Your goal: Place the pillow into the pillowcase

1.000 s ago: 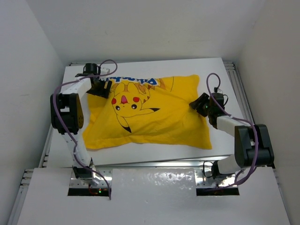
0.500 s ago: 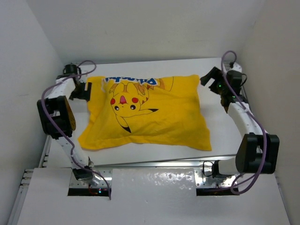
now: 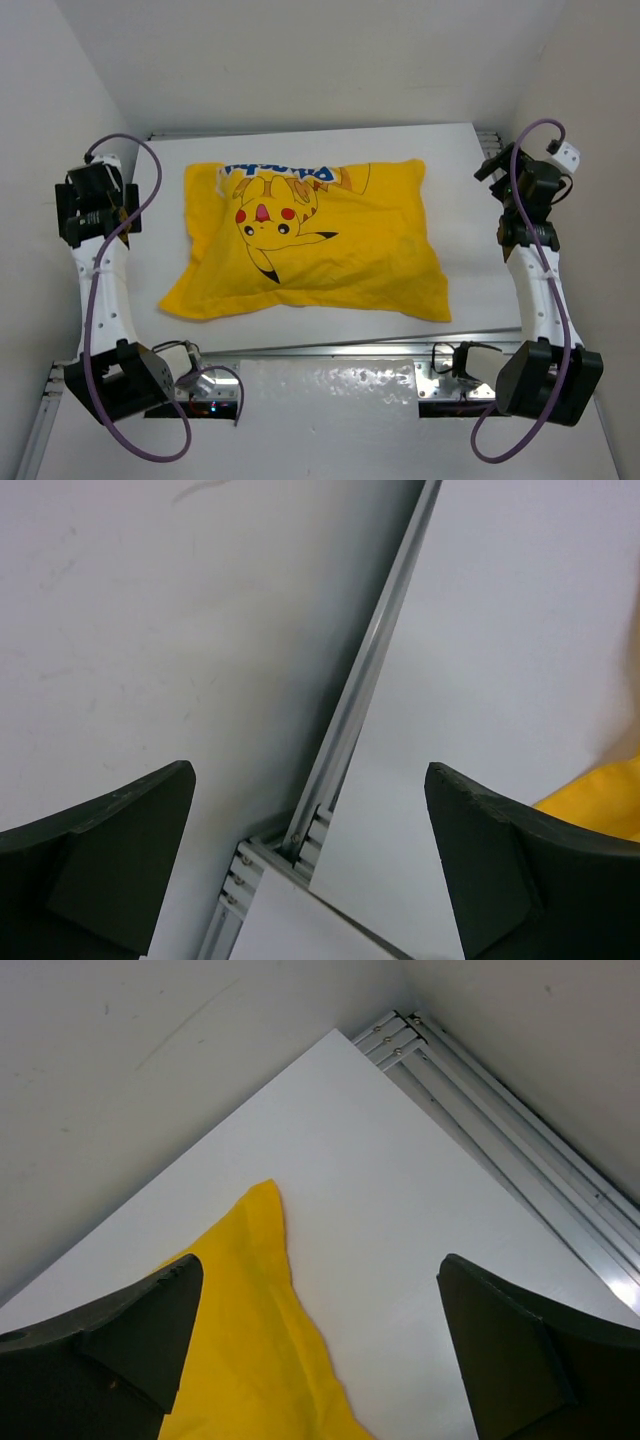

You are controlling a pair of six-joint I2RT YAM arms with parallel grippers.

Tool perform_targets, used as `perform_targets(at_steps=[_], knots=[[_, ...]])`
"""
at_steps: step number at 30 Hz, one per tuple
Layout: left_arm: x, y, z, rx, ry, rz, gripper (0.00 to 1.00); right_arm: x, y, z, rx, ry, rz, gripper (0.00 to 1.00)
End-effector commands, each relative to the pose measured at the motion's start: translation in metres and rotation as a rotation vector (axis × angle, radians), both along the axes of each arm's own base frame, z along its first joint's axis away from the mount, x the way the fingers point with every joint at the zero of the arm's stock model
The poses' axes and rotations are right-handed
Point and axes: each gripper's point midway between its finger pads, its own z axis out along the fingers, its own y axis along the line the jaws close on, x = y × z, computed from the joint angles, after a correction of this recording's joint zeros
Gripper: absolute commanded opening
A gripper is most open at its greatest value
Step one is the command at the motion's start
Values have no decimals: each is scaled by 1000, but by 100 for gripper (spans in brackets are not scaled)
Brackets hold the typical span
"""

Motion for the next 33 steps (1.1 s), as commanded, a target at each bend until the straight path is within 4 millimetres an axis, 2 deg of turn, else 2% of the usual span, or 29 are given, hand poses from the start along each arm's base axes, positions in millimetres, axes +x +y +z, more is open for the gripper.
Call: perform_targets(at_steps=[1, 7, 10, 21, 30, 33], knots=[[-12, 0, -16, -1, 32, 37, 98, -5, -12, 12, -72, 9, -48, 99], [-7, -25, -34, -151, 6, -21, 100, -4, -6, 11, -65, 6, -24, 99], [-3, -32, -30, -189, -25, -34, 100, -4, -6, 11, -64, 5, -22, 99], [-11, -28, -16, -132, -76, -19, 100, -7, -5, 14, -69, 0, -15, 99], [-16, -34, -22, -141, -88, -37, 100, -6, -3, 12, -65, 2, -8, 99], [-14, -35, -16, -135, -112, -48, 100, -7, -3, 11, -63, 4, -10, 99]])
